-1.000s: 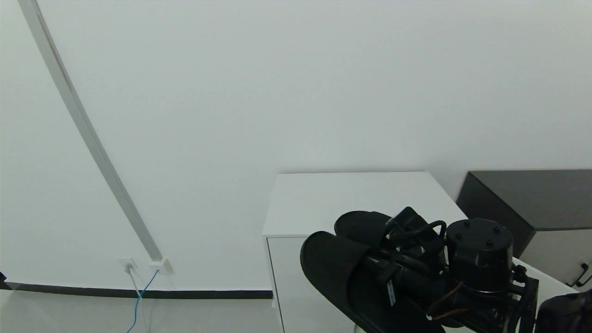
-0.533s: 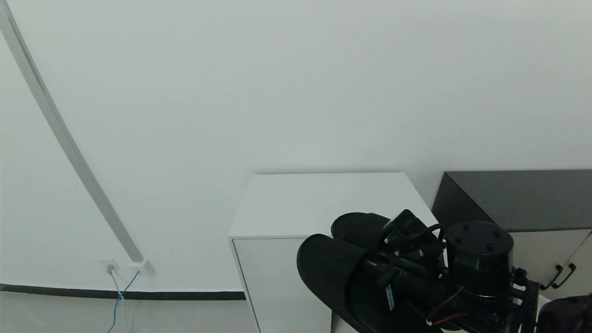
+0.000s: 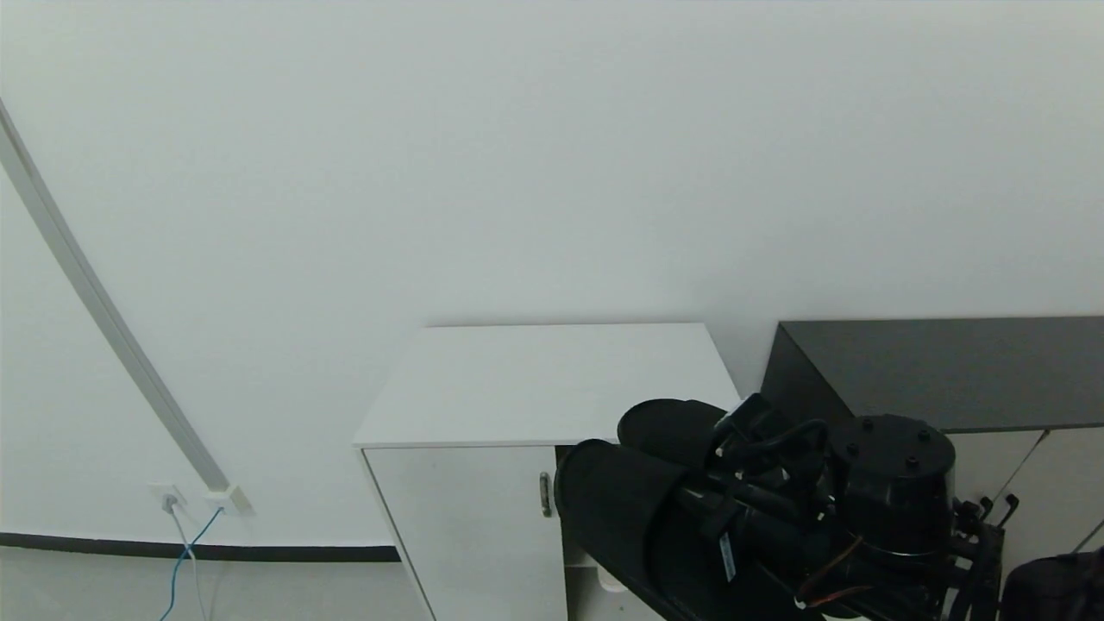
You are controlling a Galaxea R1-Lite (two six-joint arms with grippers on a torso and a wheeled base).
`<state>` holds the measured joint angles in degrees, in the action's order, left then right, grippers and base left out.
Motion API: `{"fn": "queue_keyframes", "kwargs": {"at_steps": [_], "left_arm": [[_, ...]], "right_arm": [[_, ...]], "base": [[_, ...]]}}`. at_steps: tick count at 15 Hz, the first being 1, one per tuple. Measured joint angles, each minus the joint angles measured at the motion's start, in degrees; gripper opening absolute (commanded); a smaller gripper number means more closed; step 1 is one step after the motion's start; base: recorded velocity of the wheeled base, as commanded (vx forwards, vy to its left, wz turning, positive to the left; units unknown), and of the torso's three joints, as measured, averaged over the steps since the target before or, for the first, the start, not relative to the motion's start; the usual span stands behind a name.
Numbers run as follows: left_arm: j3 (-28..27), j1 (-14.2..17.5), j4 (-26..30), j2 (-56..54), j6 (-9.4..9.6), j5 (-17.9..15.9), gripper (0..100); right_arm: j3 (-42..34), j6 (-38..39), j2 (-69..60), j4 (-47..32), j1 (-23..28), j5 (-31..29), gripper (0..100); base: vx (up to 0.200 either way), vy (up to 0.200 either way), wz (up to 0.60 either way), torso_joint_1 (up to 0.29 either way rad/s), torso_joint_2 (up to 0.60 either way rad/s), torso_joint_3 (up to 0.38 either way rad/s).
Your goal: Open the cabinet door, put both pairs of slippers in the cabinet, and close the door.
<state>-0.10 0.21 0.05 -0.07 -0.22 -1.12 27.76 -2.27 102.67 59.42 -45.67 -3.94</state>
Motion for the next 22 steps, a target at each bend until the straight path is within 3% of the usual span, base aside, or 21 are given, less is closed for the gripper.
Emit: {"fn": "queue_keyframes", "kwargs": {"at_steps": [22], "left_arm": [[0.0, 0.0, 0.0, 0.0, -0.10, 0.0, 0]], "right_arm": [[-0.9, -0.1, 1.6, 0.7, -0.4, 0.4, 0]], "base": [[0.000, 0.000, 0.00, 0.000, 0.00, 0.000]]}}
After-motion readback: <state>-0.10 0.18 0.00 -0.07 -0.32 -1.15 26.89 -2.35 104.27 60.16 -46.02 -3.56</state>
